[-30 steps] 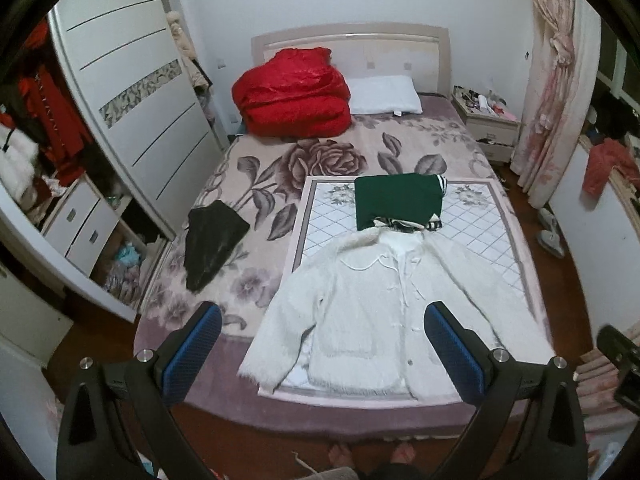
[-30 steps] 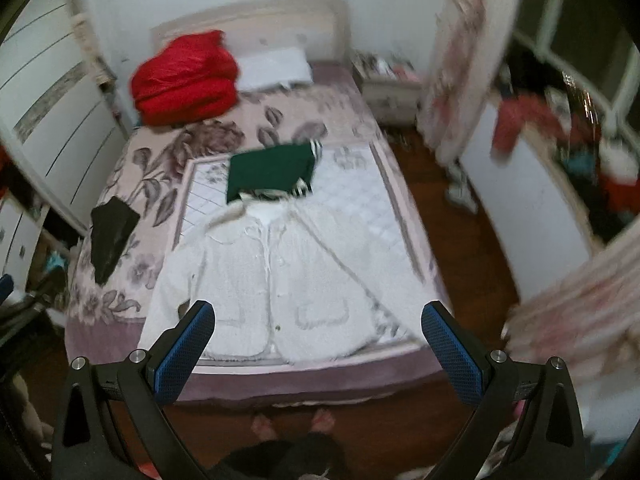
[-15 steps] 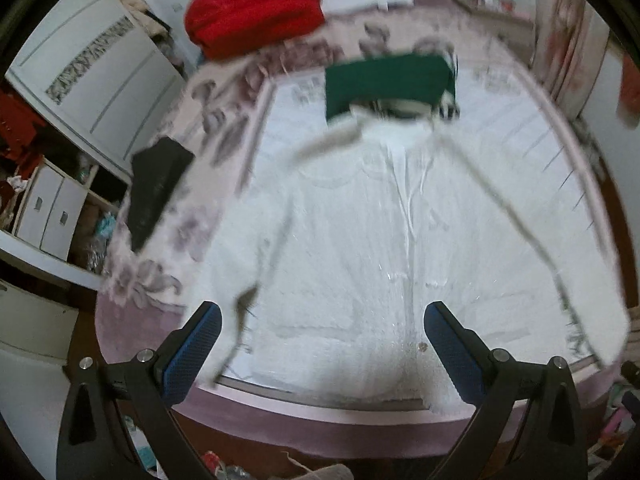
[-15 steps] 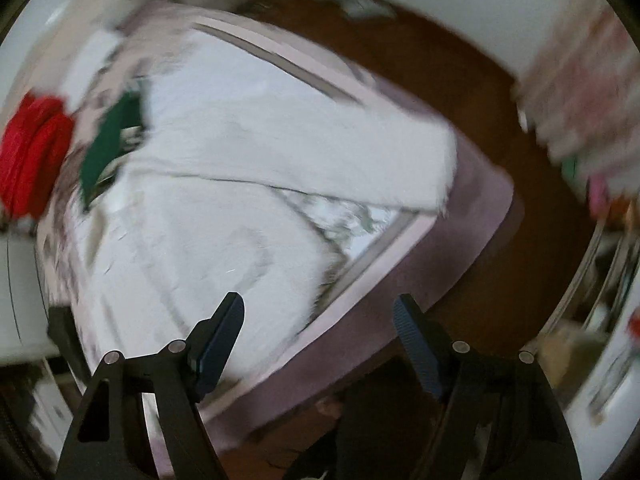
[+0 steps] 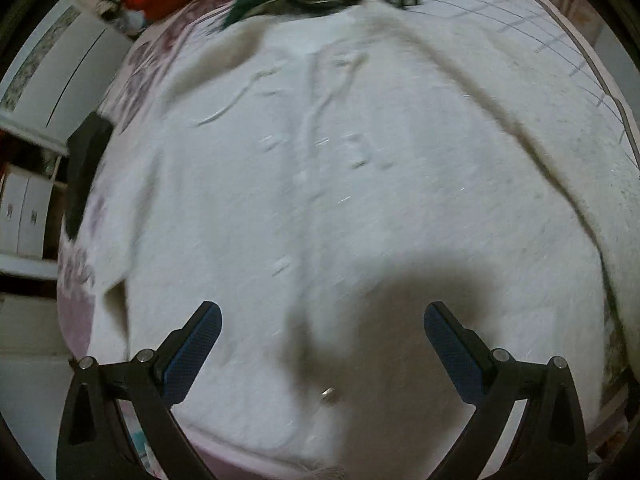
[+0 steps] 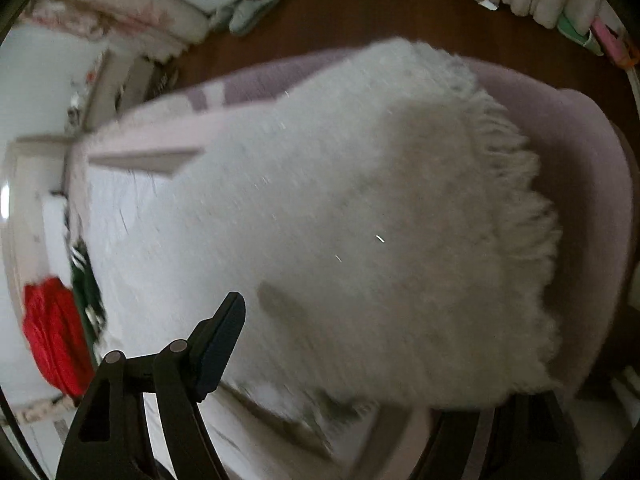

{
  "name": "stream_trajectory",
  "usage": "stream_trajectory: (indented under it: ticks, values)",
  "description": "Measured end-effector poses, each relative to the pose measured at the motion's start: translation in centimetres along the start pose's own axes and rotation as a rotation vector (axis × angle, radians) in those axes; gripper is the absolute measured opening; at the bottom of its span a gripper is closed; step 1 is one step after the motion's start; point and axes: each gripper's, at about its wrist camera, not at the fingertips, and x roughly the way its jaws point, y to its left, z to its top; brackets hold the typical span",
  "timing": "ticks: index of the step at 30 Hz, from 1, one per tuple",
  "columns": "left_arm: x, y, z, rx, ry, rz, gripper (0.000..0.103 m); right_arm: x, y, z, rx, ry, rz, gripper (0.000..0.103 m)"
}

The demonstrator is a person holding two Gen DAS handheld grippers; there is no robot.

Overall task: Fold large clothes
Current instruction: 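Grasp the cardigan's sleeve with the right gripper and lift it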

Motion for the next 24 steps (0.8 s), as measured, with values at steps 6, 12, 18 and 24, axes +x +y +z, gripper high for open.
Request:
stream_trajectory:
  ticks: [6,12,18,24]
  values:
    - [0.3,-3.0,3.4,0.055,-0.036,-0.013,0.103,-2.4,1.2,0.7,-0.003,-0.138,-0.099,0.012]
    - [0.8,-4.6,7.3,0.083,-0.047,-0.029,0.103,-8.0,8.2,1.2,-0.203,-0.315,-0.139,0.008]
    - [1.1,-3.5,10.6,0.035,-0.063,-0.065,0.103,-10.6,17.5,1.1,-0.393,-0.358,-0.058,0.008]
    - [2.8,2.5,10.8,-0.015,-0.051,-0.06,0.103,-9.1,30.0,-7.3,-0.728,-0.287,0.018,0.008]
